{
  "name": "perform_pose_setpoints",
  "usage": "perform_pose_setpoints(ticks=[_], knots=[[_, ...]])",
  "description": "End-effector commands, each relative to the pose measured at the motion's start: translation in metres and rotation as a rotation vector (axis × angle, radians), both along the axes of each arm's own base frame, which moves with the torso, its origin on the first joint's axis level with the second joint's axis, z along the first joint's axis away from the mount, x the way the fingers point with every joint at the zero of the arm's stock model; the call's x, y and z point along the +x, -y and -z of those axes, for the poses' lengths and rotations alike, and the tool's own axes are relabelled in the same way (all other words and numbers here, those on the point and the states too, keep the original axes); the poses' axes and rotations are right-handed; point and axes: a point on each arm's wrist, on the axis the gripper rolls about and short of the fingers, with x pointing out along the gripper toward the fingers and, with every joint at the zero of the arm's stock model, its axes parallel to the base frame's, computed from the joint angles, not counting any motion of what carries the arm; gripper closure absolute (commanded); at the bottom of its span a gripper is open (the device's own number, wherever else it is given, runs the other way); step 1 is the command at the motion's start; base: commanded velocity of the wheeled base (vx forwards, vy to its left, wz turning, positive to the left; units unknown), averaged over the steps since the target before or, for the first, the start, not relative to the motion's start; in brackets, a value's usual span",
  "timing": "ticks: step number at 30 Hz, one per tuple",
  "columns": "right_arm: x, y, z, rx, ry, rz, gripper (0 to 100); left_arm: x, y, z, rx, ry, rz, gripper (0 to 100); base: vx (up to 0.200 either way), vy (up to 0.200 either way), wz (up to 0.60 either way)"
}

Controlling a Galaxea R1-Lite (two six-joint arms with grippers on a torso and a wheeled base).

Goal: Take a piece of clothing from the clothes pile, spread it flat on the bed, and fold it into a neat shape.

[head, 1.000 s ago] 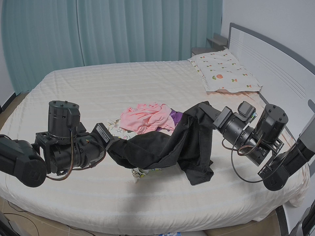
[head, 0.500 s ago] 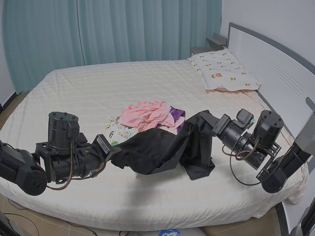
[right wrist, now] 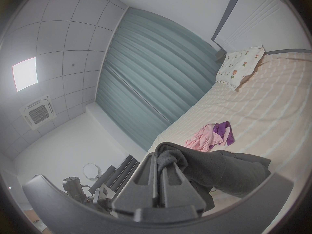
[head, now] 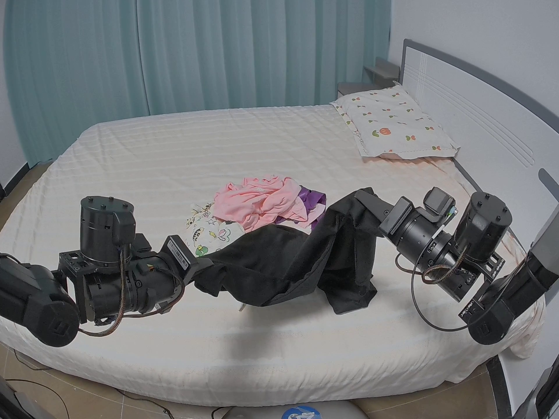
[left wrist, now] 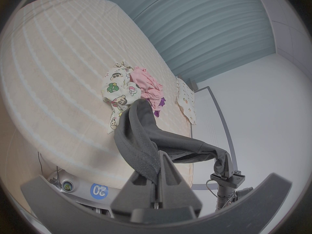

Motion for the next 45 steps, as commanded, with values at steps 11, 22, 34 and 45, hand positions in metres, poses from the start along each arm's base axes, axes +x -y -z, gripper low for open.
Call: perform_pose_setpoints(ticks=[11, 22, 34, 45], knots=[[-0.015, -0.008, -0.021, -0.001, 0.082, -0.028, 100, -0.010, -0.009, -0.018, -0.024, 0.063, -0.024, 100, 0.000, 0.200, 0.00], [-0.025, -0.039, 0.002, -0.043, 0.023, -0.126, 100, -0.010, -0.008, -0.015, -0.019, 0.050, -0.020, 100, 0.000, 0.200, 0.00], [-0.022, -0.043, -0.001, -0.056, 0.060, -0.122, 100, -0.013, -0.011, -0.020, -0.023, 0.067, -0.030, 100, 0.000, 0.200, 0.00], [-0.024, -0.047, -0.005, -0.075, 0.094, -0.113, 100, -0.016, -0.013, -0.021, -0.014, 0.079, -0.051, 100, 0.000, 0.200, 0.00]])
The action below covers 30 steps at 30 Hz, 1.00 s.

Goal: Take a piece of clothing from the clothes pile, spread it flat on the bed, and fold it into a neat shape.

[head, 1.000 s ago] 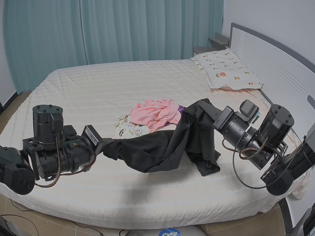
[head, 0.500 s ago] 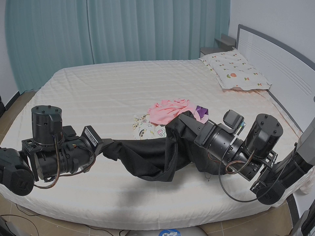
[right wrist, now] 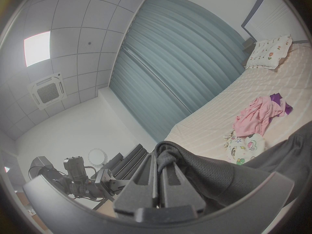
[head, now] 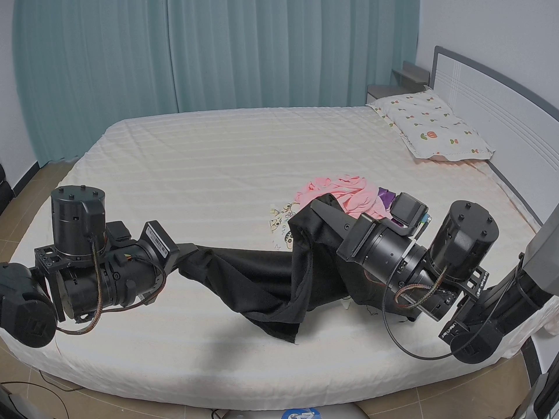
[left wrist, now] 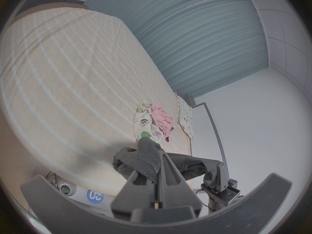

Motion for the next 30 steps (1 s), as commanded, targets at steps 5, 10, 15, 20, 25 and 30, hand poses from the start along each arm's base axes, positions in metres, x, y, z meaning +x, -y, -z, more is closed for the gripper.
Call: perform_pose_setpoints(ticks=[5, 10, 15, 20, 25, 30], knots=[[-0.0020, -0.0020, -0.0010, -0.002, 0.006, -0.001, 100, -0.0032, -0.0018, -0.0030, -0.003, 0.012, -0.006, 100, 0.000, 0.200, 0.00], [-0.0016, -0.0017, 0.0022, -0.009, -0.002, 0.002, 100, -0.0048, -0.0009, 0.0033, 0.012, -0.006, 0.004, 100, 0.000, 0.080, 0.00], [-0.0018, -0.0015, 0.0017, -0.007, -0.002, 0.000, 100, -0.0043, 0.0003, 0.0048, 0.013, -0.012, 0.008, 100, -0.080, 0.000, 0.00], [-0.0017, -0.0016, 0.0026, -0.009, -0.004, 0.000, 100, -0.0047, 0.0011, 0.0056, 0.012, -0.016, 0.017, 100, -0.200, 0.000, 0.00], [-0.0015, -0.0010, 0.0021, -0.007, -0.003, 0.003, 100, -0.0046, 0.0011, 0.0056, 0.012, -0.017, 0.015, 100, -0.040, 0.000, 0.00], [-0.0012, -0.0007, 0.0029, -0.009, -0.006, 0.003, 100, -0.0026, 0.0019, 0.0065, 0.017, -0.017, 0.008, 100, 0.000, 0.000, 0.00]])
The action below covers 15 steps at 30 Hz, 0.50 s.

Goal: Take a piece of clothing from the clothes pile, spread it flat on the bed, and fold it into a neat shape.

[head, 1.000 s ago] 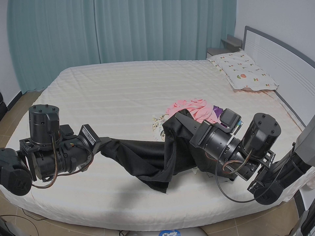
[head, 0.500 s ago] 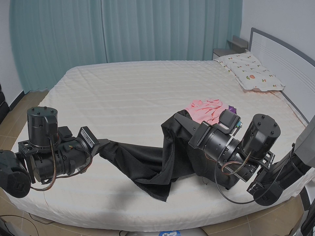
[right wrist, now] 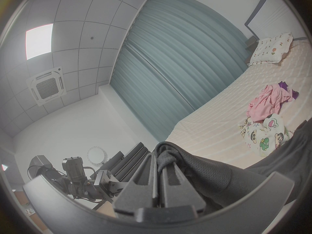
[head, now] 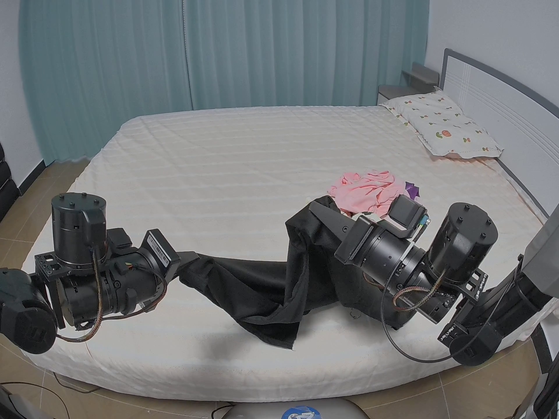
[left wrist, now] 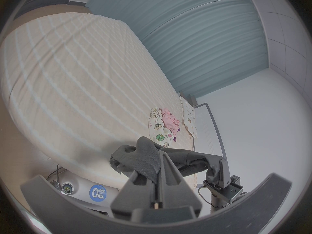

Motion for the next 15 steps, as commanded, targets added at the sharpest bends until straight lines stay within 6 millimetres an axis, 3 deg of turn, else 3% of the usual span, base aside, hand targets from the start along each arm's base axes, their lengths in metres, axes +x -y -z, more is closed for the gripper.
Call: perform_pose_setpoints(ticks=[1, 6, 15], knots=[[0.0007, 0.0007, 0.0011, -0.002, -0.004, 0.003, 100, 0.0026, 0.0011, 0.0012, 0.004, -0.003, -0.004, 100, 0.000, 0.000, 0.00], [0.0017, 0.0005, 0.0023, -0.003, -0.007, 0.005, 100, 0.0078, 0.0003, 0.0031, 0.003, -0.011, -0.018, 100, 0.000, 0.000, 0.00], [0.0028, -0.0011, 0.0026, -0.003, -0.005, 0.003, 100, 0.0090, -0.0042, 0.0005, -0.004, -0.001, -0.036, 100, 0.000, 0.200, 0.00]])
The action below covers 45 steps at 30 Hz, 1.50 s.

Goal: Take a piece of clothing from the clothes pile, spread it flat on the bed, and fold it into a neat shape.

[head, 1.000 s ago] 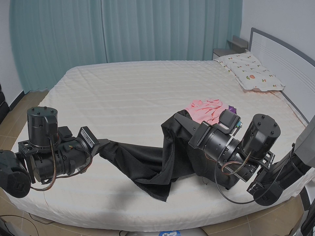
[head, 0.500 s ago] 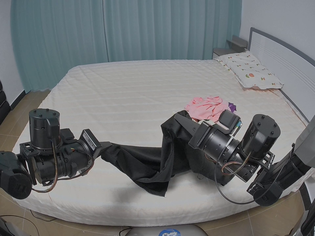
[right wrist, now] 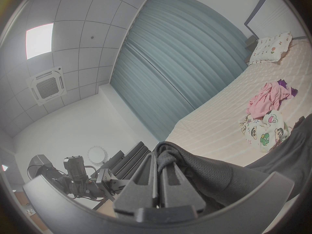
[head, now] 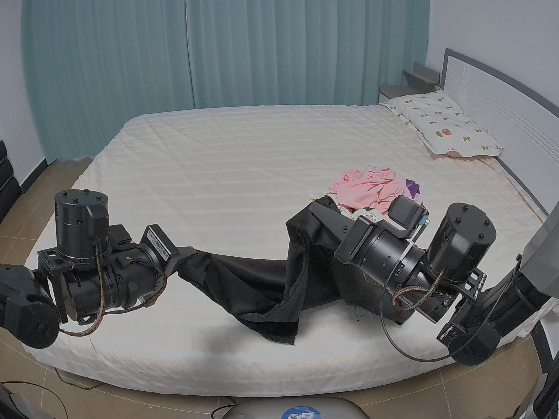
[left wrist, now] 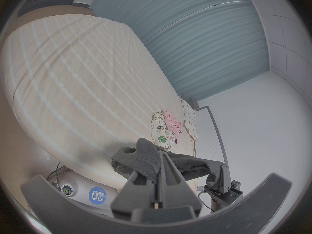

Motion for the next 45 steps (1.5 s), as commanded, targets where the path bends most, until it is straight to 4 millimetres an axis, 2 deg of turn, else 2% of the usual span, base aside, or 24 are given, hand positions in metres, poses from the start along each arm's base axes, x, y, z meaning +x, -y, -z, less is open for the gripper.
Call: perform_pose_setpoints(ticks=[1, 26, 31, 36, 42, 43, 45], knots=[[0.001, -0.001, 0.001, -0.001, 0.000, 0.000, 100, 0.001, -0.001, 0.000, -0.001, 0.000, -0.007, 100, 0.000, 0.200, 0.00], [0.000, 0.005, -0.009, 0.018, 0.023, 0.016, 100, 0.006, -0.015, -0.010, -0.017, 0.036, -0.066, 100, 0.000, 0.200, 0.00], [0.001, 0.009, -0.009, 0.017, 0.022, 0.026, 100, 0.006, -0.014, -0.007, -0.014, 0.022, -0.054, 100, 0.000, 0.160, 0.00], [0.008, 0.034, 0.003, -0.025, -0.025, 0.099, 100, 0.002, -0.008, -0.003, -0.011, 0.003, -0.022, 100, 0.000, 0.000, 0.00], [-0.013, 0.052, -0.001, -0.042, -0.044, 0.096, 100, -0.011, 0.009, -0.001, 0.004, -0.017, 0.058, 100, -0.200, 0.000, 0.00], [-0.026, 0.059, -0.001, -0.048, -0.051, 0.090, 100, -0.017, 0.011, -0.004, 0.005, -0.018, 0.079, 100, -0.200, 0.000, 0.00], [-0.033, 0.062, -0.004, -0.046, -0.049, 0.083, 100, -0.021, 0.011, -0.006, 0.006, -0.018, 0.088, 100, -0.200, 0.000, 0.00]])
